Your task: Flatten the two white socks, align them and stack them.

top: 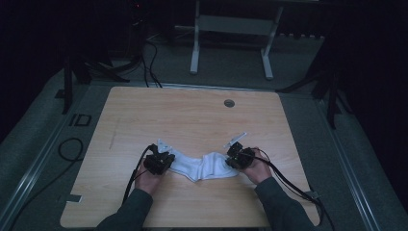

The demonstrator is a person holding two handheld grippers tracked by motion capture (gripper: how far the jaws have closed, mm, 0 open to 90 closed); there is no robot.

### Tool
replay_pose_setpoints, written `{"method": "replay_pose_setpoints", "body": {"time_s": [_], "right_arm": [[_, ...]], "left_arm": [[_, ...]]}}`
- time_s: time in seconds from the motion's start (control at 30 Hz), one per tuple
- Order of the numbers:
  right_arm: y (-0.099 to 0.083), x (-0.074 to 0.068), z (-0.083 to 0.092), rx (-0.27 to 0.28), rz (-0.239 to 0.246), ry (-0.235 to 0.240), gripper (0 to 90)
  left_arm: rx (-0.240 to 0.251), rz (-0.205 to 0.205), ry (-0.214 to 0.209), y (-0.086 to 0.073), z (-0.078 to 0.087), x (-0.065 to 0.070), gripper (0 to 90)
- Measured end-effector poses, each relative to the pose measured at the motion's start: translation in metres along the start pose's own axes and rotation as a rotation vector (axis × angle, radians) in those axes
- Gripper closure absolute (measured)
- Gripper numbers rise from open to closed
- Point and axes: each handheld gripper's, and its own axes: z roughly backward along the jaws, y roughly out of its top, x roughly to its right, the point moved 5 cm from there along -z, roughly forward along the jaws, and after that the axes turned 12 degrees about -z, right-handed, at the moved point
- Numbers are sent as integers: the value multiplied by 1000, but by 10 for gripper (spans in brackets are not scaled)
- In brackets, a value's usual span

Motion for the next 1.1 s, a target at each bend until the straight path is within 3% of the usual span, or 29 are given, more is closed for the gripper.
{"method": "replay_pose_setpoints", "body": {"time_s": [0.17, 0.3, 0.7, 1.0, 1.1], "right_arm": [[-3, 4, 12, 4, 10, -28, 878], [-9, 15, 25, 17, -8, -47, 878], [-10, 32, 44, 43, -26, -59, 878], [-7, 24, 46, 36, -11, -31, 875], [-7, 21, 33, -2, 10, -35, 862]], "left_arm": [[-1, 0, -6, 0, 0, 0, 899], [-2, -1, -2, 0, 0, 0, 900], [-4, 0, -7, 0, 0, 0, 900], [-3, 4, 0, 0, 0, 0, 899], [0, 8, 0, 0, 0, 0, 898]]}}
